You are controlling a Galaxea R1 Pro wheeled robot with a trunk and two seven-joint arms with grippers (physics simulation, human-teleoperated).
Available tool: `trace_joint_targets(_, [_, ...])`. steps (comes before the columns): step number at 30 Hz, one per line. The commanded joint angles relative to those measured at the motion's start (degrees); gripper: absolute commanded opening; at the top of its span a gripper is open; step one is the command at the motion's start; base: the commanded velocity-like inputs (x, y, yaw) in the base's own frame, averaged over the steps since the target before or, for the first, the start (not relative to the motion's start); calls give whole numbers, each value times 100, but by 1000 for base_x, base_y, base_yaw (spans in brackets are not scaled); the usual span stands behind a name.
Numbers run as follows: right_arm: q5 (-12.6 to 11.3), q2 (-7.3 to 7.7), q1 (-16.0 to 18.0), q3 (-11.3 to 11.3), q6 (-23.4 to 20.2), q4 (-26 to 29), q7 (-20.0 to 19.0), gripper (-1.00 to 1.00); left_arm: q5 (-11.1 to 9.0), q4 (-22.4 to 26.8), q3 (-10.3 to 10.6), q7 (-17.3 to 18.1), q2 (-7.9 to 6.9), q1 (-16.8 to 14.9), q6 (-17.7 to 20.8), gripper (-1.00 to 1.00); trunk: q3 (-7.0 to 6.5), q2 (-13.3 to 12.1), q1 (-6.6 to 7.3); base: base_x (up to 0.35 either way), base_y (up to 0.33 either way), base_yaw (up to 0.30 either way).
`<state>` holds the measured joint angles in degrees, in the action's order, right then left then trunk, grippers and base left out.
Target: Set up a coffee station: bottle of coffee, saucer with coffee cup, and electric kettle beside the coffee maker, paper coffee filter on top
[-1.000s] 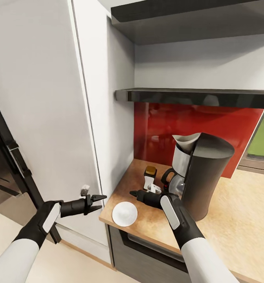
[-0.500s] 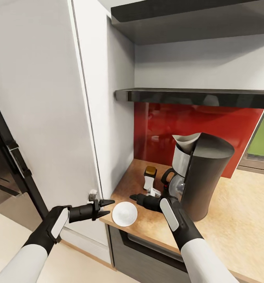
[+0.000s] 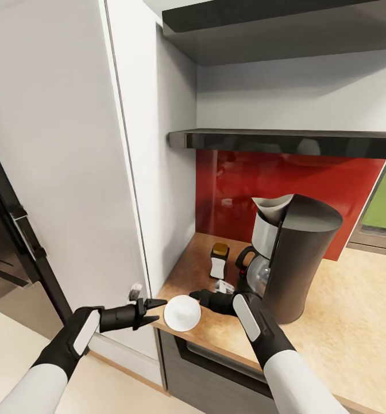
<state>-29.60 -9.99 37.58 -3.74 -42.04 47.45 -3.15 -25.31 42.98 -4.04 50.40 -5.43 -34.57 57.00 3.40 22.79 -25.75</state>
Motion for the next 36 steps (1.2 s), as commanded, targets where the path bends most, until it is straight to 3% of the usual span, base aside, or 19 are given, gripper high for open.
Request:
trace_joint_targets(1, [34,-1,4,5,-24,0,-28,100,18,-2,-9,28,-3,-2,17,100,13,13,-4,0,0,0])
trace_joint_targets(9, [40,-1,5,8,-24,-7,-28,100,18,-25,-1,7,5,5,6,100,13,13,-4,0,0,0])
trace_joint_targets(17, [29,-1,5,5,-24,-294,-36,100,3,-120,-17,-372,7,25,-4,100,13,13,-4,36,0,0])
trace_joint_targets(36, [26,-1,4,5,-16,-544,-88,100,17,-132,-33,-412,-1,111,-12,100,13,13,-4,31,0,0])
